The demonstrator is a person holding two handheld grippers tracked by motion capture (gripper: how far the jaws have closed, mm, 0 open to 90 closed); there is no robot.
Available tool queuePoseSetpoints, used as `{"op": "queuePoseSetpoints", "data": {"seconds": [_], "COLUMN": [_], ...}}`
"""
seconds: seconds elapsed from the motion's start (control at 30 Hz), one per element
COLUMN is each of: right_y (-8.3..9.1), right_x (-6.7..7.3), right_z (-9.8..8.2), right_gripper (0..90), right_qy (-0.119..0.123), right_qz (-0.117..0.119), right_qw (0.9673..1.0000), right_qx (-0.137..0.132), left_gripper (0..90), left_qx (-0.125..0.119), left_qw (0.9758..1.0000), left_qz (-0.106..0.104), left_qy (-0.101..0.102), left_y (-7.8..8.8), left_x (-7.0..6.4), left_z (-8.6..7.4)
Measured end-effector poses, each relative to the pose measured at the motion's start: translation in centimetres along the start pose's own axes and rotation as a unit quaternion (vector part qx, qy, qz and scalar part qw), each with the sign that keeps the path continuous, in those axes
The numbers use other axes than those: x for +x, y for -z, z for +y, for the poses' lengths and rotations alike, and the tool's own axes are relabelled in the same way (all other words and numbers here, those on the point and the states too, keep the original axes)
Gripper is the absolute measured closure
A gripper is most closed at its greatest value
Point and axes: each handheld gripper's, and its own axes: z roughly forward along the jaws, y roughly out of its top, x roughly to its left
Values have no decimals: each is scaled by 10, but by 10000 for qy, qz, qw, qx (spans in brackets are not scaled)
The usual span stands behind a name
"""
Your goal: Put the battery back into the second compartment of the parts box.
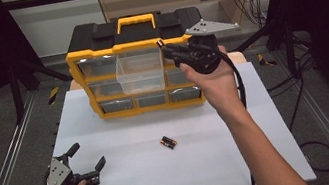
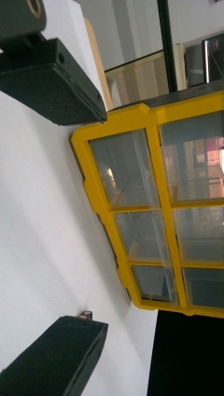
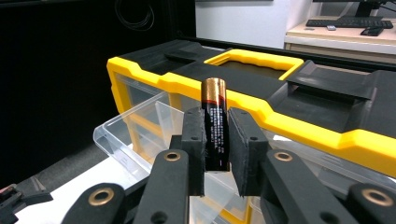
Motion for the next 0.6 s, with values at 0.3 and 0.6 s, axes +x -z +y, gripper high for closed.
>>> {"op": "queuePoseSetpoints", "data": {"seconds": [0.3, 0.6], "right_y": [-4, -10], "right_x": [6, 12], "right_z": [3, 6], "right_gripper": [770, 770], "right_qy": [82, 65], "right_qz": [65, 123], "right_qw": [9999, 9999], "right_qx": [21, -17], "left_gripper": [12, 12], "left_qx": [15, 12], "left_qw": [10000, 10000], "left_qz": [2, -31], "left_qy": [-3, 20], "left_y": [0, -1], "left_x": [0, -1], "left_z": [0, 0]}}
